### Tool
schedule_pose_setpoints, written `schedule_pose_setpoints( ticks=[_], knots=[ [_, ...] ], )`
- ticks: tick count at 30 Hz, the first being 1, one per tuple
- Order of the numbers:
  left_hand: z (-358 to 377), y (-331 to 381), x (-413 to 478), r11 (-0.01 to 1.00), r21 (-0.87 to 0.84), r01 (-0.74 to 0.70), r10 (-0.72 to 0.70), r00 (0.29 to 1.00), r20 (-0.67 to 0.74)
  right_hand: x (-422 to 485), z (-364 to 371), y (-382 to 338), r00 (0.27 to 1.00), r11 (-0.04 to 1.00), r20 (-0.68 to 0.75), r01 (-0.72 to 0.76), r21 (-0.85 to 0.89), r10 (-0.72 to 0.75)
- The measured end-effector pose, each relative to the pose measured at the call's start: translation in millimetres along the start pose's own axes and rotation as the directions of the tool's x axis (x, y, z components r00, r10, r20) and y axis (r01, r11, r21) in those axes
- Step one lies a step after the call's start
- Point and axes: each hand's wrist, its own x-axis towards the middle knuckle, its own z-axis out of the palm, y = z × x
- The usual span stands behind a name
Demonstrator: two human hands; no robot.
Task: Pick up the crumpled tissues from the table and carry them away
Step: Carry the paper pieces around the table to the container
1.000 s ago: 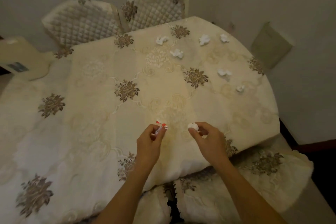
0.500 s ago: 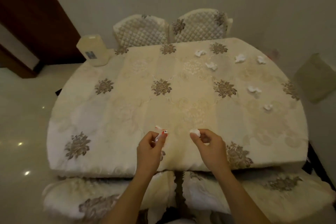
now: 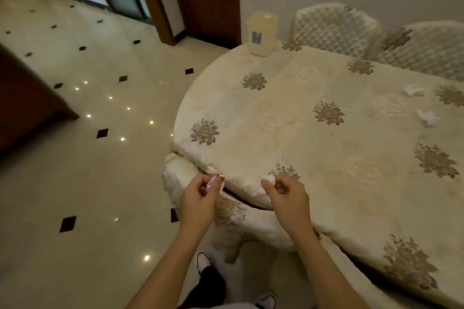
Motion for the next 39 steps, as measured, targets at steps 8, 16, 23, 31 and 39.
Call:
schedule_pose_setpoints(
  ticks=[8, 16, 23, 31, 39],
  knots=[
    [-127, -41, 24, 0.995, -0.068, 0.068, -0.084, 0.958, -0.274, 10, 134, -53, 0.966, 0.996, 0.249, 0.077, -0.032, -0.067],
    [-262, -79, 94, 0.984, -0.145, 0.099, -0.147, 0.918, -0.369, 24, 290, -115, 0.928, 0.995, 0.363, 0.099, -0.026, -0.083],
    [-366, -110, 157, 0.981, -0.160, 0.106, -0.157, 0.922, -0.353, 45, 401, -156, 0.928, 0.994, 0.371, 0.074, -0.084, -0.038],
    [-412, -129, 225, 0.971, -0.186, 0.151, -0.208, 0.917, -0.341, 80, 478, -189, 0.915, 0.992, 0.401, 0.090, -0.086, -0.048],
    [-423, -132, 342, 0.971, -0.193, 0.143, -0.200, 0.927, -0.317, 171, 540, -201, 0.938, 0.996, 0.347, 0.031, -0.085, 0.000]
  ],
)
